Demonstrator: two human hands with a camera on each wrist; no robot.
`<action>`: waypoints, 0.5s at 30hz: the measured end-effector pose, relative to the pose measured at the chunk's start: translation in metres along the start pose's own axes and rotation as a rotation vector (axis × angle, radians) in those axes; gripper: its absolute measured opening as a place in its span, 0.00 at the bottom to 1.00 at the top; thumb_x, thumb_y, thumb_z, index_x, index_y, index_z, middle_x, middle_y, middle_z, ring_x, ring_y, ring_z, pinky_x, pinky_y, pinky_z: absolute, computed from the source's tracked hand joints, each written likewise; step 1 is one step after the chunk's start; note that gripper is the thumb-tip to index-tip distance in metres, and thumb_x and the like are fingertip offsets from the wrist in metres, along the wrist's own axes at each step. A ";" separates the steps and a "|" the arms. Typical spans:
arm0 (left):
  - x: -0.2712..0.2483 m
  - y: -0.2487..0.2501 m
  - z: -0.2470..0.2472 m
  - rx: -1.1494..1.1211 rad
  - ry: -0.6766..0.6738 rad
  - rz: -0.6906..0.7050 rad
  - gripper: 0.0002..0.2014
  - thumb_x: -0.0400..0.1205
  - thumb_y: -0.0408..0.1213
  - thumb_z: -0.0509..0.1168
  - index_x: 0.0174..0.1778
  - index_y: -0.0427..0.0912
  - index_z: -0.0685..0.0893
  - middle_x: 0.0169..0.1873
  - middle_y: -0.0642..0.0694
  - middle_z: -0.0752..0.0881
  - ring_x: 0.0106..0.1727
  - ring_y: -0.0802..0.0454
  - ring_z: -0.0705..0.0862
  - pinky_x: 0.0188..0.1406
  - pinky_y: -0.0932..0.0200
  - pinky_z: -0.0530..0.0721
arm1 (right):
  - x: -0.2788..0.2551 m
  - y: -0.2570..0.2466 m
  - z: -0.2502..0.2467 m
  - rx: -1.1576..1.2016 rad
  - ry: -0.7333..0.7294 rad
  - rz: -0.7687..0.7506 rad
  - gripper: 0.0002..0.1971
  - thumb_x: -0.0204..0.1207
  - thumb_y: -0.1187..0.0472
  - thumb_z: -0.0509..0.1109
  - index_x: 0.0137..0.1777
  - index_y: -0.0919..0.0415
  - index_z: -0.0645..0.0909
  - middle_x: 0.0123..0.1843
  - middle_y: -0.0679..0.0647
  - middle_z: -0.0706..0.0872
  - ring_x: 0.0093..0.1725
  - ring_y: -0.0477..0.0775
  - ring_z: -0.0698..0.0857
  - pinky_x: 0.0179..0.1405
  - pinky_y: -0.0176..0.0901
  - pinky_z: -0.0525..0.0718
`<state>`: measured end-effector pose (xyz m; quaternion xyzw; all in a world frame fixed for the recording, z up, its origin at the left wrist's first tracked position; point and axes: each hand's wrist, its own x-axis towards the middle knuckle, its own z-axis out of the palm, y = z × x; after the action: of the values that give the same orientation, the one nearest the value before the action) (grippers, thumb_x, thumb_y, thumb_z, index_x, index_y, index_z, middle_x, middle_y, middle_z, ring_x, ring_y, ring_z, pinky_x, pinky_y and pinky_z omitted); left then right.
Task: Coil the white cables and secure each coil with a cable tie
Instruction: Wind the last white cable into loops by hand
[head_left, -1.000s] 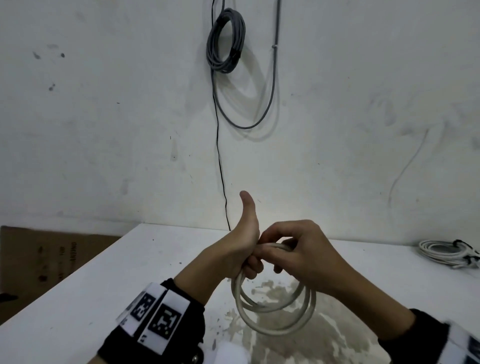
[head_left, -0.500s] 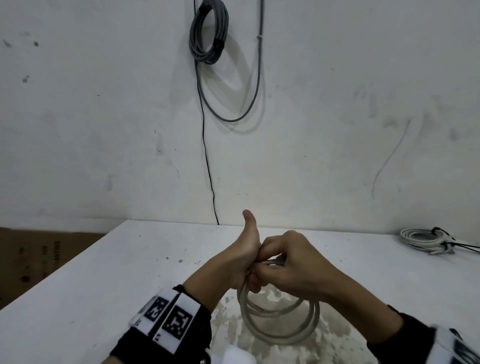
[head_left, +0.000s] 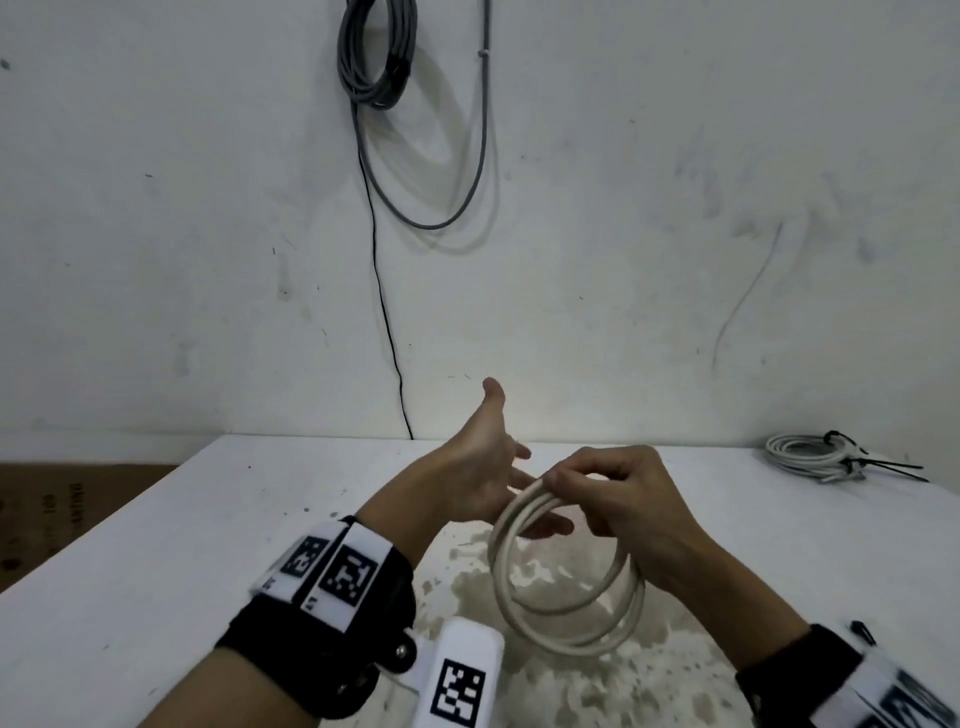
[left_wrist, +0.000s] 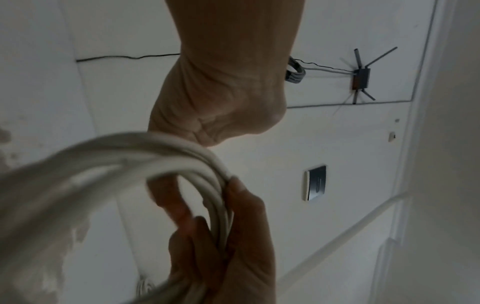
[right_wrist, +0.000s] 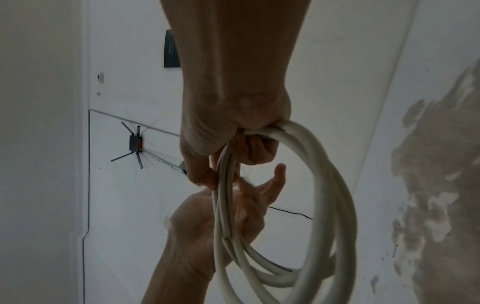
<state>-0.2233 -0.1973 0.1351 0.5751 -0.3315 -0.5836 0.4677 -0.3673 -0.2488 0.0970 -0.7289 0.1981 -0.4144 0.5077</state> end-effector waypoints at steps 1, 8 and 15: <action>-0.001 -0.001 -0.003 0.116 0.005 0.068 0.45 0.77 0.71 0.35 0.76 0.37 0.63 0.70 0.30 0.74 0.46 0.34 0.87 0.41 0.47 0.85 | 0.002 0.002 -0.003 0.014 0.051 0.009 0.08 0.71 0.69 0.72 0.32 0.65 0.89 0.17 0.49 0.78 0.19 0.47 0.65 0.18 0.34 0.64; -0.008 -0.035 0.007 0.415 0.053 0.553 0.15 0.87 0.43 0.51 0.57 0.39 0.79 0.36 0.47 0.83 0.34 0.54 0.85 0.39 0.57 0.83 | 0.014 0.011 -0.014 0.204 0.346 0.050 0.09 0.71 0.69 0.72 0.31 0.62 0.88 0.17 0.52 0.72 0.20 0.49 0.65 0.18 0.37 0.66; 0.000 -0.037 0.004 0.487 0.255 0.736 0.16 0.87 0.38 0.53 0.34 0.46 0.78 0.24 0.50 0.73 0.16 0.62 0.65 0.19 0.65 0.65 | 0.010 0.015 -0.011 -0.400 0.131 -0.313 0.14 0.81 0.61 0.64 0.64 0.51 0.81 0.46 0.49 0.85 0.29 0.46 0.82 0.32 0.33 0.81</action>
<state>-0.2329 -0.1850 0.1017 0.5795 -0.5809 -0.2086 0.5321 -0.3682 -0.2684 0.0894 -0.8081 0.1930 -0.4869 0.2695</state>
